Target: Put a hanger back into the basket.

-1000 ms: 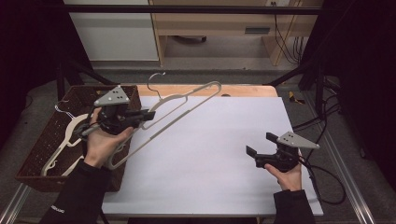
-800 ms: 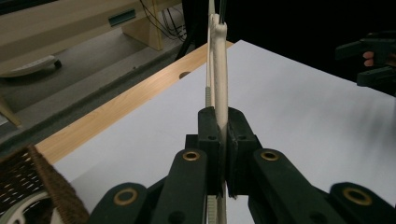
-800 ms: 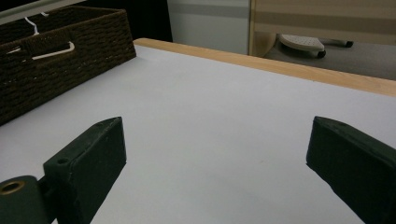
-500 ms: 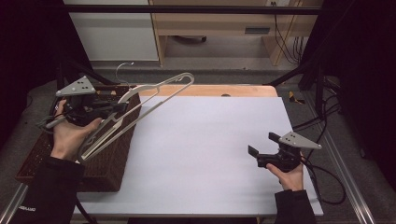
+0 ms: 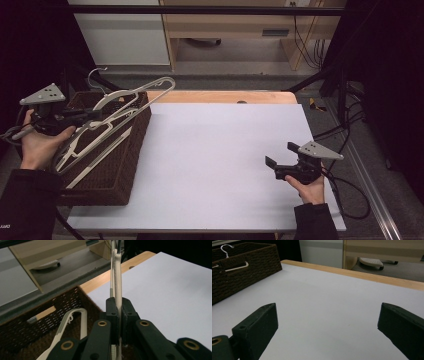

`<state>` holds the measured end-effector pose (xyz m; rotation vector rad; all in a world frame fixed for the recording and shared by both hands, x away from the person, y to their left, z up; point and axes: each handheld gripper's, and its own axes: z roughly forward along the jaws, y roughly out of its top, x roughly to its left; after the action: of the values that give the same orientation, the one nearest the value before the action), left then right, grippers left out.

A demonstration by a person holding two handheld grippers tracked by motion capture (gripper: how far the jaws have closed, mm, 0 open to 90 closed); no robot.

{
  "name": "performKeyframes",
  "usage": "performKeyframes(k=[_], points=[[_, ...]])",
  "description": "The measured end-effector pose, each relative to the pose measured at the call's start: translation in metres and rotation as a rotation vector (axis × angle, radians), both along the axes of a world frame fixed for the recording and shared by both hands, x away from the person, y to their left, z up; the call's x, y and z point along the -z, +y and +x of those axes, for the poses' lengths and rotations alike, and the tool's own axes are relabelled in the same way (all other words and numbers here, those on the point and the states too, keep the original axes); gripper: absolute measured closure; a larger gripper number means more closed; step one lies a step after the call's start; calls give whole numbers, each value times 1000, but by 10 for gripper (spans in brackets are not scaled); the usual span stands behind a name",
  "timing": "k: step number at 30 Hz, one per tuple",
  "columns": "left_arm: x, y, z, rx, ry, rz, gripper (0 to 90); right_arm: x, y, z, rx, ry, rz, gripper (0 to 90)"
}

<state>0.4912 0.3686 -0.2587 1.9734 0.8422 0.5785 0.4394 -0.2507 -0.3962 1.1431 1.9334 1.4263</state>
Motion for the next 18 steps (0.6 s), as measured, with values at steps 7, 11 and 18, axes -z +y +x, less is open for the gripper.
performKeyframes(k=[7,11,18], points=[[15,27,8,-46,15,-12,863,0,0,0,1,6,2,33],[21,40,10,-62,17,-9,863,1,0,0,-3,6,-2,34],[35,64,15,-123,37,-40,863,2,0,1,0,10,1,34]])
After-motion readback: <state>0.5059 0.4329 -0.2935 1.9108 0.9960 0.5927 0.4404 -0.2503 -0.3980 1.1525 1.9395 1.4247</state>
